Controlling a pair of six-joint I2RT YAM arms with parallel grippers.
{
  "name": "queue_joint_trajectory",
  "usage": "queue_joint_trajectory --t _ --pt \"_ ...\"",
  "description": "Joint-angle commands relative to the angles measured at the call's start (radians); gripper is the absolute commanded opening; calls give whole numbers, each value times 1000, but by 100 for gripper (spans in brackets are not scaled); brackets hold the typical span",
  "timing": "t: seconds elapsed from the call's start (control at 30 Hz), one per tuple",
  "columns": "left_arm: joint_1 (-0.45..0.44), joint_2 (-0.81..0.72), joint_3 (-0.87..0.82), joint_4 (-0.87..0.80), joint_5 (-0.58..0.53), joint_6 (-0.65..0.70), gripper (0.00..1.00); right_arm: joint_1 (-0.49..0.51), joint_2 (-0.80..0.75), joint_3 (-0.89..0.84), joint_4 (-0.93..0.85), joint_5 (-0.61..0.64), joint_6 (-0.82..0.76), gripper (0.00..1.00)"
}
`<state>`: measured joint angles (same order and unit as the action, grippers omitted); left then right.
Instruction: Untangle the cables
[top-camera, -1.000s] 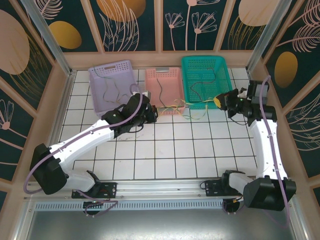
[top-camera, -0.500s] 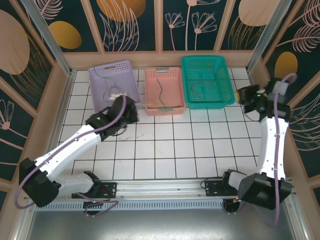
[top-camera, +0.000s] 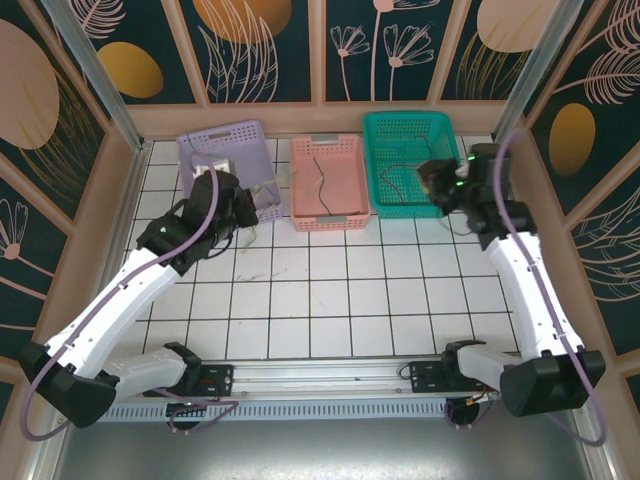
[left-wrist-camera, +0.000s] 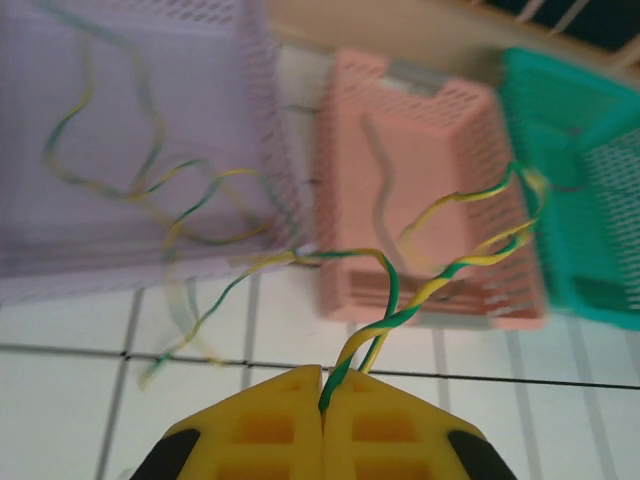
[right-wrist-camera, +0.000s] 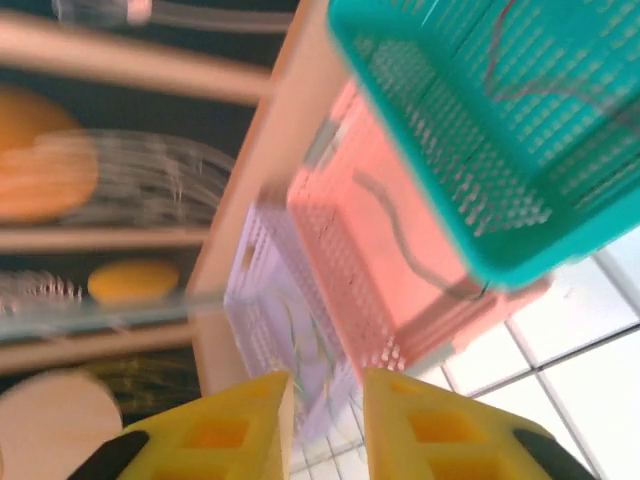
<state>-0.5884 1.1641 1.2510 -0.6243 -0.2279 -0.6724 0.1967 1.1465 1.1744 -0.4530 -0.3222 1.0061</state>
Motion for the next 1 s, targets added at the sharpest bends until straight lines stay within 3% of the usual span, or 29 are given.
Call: queue_joint_trajectory --t 0.0,0.17,0.33,0.43,0.5,0.6,0.7,0.9,0.97 --pt "-4 50 127 16 128 13 0 131 -29 -88 210 -36 -148 36" --pt "-4 110 244 11 208 -18 0 253 -48 -226 446 -70 -411 51" --pt "-5 134 305 31 263 -38 0 257 -44 -293 544 -56 -420 52" --pt "-5 129 319 11 205 -65 0 330 -34 -306 578 -13 -438 53" --pt "-4 121 340 -35 77 -105 0 435 4 -303 570 47 -488 54" --pt "17 147 415 -164 -85 -177 0 574 123 -297 580 115 -530 55" --pt "49 162 427 -237 -177 -227 0 689 277 -217 582 214 -603 60" --pt "161 88 317 -171 -151 -314 0 821 576 40 516 504 -780 80" --pt "173 76 297 -147 -146 -328 0 827 673 130 469 573 -804 81"
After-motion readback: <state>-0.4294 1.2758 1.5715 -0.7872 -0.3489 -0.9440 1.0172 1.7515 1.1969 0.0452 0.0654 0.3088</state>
